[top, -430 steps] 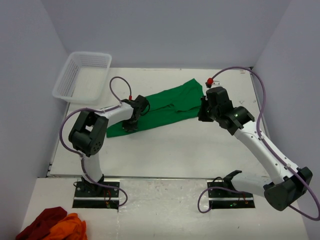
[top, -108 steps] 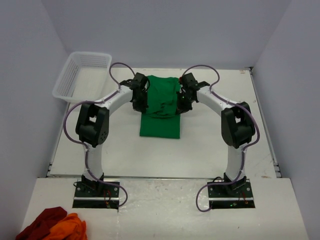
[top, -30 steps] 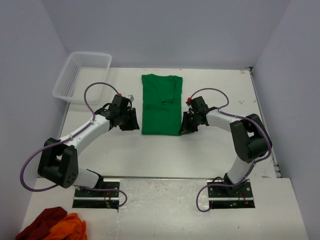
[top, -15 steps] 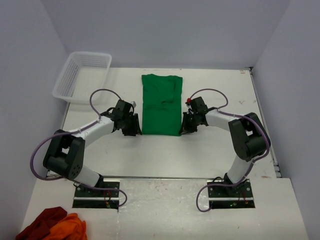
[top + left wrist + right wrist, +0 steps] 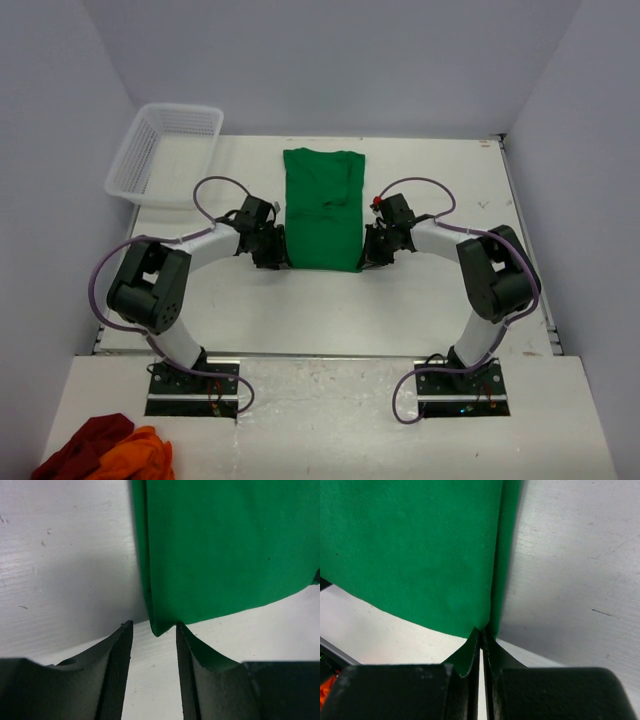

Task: Fold and stack the t-shirts
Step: Grab one side of the 2/3 rectangular tshirt with both arms

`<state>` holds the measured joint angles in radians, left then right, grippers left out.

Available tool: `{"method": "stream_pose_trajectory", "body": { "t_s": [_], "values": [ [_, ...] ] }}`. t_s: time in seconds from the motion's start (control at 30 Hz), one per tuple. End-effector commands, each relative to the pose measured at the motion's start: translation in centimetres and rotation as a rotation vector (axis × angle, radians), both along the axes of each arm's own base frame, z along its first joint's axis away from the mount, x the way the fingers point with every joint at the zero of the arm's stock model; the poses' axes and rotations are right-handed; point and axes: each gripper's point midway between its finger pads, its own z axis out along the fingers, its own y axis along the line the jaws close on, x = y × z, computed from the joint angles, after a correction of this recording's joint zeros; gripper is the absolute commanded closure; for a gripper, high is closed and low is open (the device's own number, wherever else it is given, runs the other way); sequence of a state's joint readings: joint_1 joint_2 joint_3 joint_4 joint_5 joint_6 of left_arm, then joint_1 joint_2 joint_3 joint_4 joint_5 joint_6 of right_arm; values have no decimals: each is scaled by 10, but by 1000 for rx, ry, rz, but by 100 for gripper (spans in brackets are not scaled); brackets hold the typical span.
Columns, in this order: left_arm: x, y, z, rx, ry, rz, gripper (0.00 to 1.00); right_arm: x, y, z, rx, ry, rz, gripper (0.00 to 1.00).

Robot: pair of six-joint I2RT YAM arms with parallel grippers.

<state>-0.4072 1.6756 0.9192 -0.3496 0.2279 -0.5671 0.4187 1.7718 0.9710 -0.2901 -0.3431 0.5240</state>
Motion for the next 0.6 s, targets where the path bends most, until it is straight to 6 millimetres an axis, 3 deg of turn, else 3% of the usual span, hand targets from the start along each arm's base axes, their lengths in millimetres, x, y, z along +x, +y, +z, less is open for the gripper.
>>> {"method": "stream_pose_trajectory", "body": {
  "t_s": [0.0,0.27,0.4,0.5,0.57],
  "values": [
    [21,-12,15,-45,-61,3,58,2,3,-1,3,-16,15,100],
    [24,-13,6,-30,-35,1,58,2,2,1,-1,-18,8,100],
    [20,-16,-3,-45,-12,-4,63,2,3,1,2,-15,6,100],
    [17,-21,-5,-81,-1,-16,79,3,3,0,0,-15,6,100],
    [14,-22,-5,-92,5,-19,97,2,2,-1,-3,-11,5,100]
  ]
}}
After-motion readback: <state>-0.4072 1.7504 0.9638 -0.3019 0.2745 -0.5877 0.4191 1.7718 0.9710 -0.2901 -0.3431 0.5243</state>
